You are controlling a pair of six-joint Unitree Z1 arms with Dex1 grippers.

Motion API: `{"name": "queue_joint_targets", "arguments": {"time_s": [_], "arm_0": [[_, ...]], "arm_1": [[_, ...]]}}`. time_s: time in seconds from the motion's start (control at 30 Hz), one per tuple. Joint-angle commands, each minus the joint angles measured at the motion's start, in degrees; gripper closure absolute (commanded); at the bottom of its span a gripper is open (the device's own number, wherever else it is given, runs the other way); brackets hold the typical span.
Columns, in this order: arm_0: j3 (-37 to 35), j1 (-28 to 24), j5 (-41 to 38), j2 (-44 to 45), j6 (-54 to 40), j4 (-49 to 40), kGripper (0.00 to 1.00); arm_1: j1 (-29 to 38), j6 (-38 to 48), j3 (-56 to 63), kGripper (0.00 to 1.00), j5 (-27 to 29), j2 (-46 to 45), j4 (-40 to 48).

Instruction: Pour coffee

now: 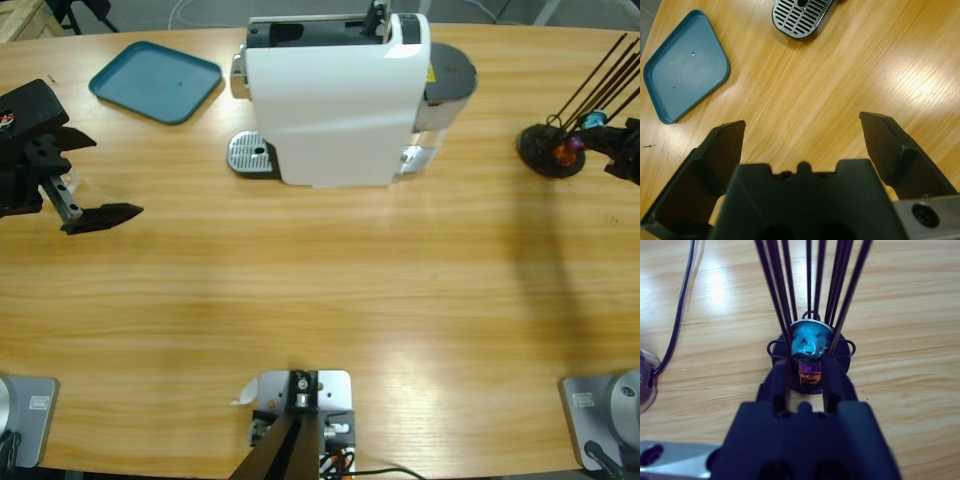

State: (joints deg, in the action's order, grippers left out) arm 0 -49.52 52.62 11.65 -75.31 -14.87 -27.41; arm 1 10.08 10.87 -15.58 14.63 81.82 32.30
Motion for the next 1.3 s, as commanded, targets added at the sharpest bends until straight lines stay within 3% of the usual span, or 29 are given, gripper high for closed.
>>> {"name": "queue_joint_targets", "arguments": {"time_s": [0.03,0.27,0.33,0.4,0.43,0.47,0.5,0.53,0.57,0.67,0.8,1.0,1.07,1.2,1.23,1.3], "arm_0": [[0.57,0.45,0.91,-1.77,1.58,-0.28,0.000],[0.83,0.46,0.91,-1.78,1.95,-0.28,0.000],[0.83,0.46,0.91,-1.85,1.95,-0.28,0.000],[0.76,0.46,0.91,-1.99,1.99,-0.21,0.000],[0.76,0.46,0.91,-2.03,2.01,-0.19,0.000],[0.82,0.46,0.91,-2.03,2.04,-0.19,0.000],[0.80,0.46,0.91,-2.01,2.04,-0.19,0.000],[0.76,0.46,0.91,-1.94,2.04,-0.19,0.000],[0.78,0.46,0.93,-1.89,2.09,-0.19,0.000],[0.89,0.45,0.93,-1.73,2.32,-0.23,0.000],[0.87,0.46,0.91,-1.59,2.87,-0.26,0.000],[0.57,0.46,0.91,-1.80,2.94,-0.19,0.000],[0.57,0.46,0.91,-1.99,3.10,-0.19,0.000],[0.48,0.46,0.91,-2.21,3.18,-0.19,0.000],[0.48,0.46,0.91,-2.21,3.18,-0.19,0.000],[0.48,0.46,0.91,-2.24,3.20,-0.19,0.000]], "arm_1": [[-0.66,-0.68,1.39,0.874,-0.57,1.13,1.14],[-1.08,-0.68,1.96,0.918,-0.57,1.24,2.15],[-1.10,-0.75,2.31,1.000,-0.48,1.19,2.70],[-1.10,-0.75,2.48,0.991,-0.48,0.85,2.74],[-1.08,-0.41,2.48,0.778,-0.54,0.50,2.56],[-1.07,0.08,2.48,0.475,-0.57,0.03,2.42],[-1.05,0.20,2.48,0.249,-0.50,-0.64,2.01],[-0.93,0.22,2.48,0.110,-0.48,-1.47,1.40],[-0.61,0.20,2.48,0.051,-0.46,-1.99,1.15],[-0.42,0.29,2.36,0.009,-1.13,-1.24,1.68],[-0.42,0.50,1.82,0.040,-1.31,0.64,2.61],[-1.45,0.64,1.78,0.279,-1.27,3.12,5.41],[-2.12,0.64,1.80,0.291,-1.40,3.72,6.13],[-2.26,0.31,2.03,0.431,-1.41,4.33,6.64],[-2.26,0.08,2.04,0.521,-1.45,4.21,6.64],[-2.26,-0.17,2.11,0.556,-1.62,4.32,6.64]]}}
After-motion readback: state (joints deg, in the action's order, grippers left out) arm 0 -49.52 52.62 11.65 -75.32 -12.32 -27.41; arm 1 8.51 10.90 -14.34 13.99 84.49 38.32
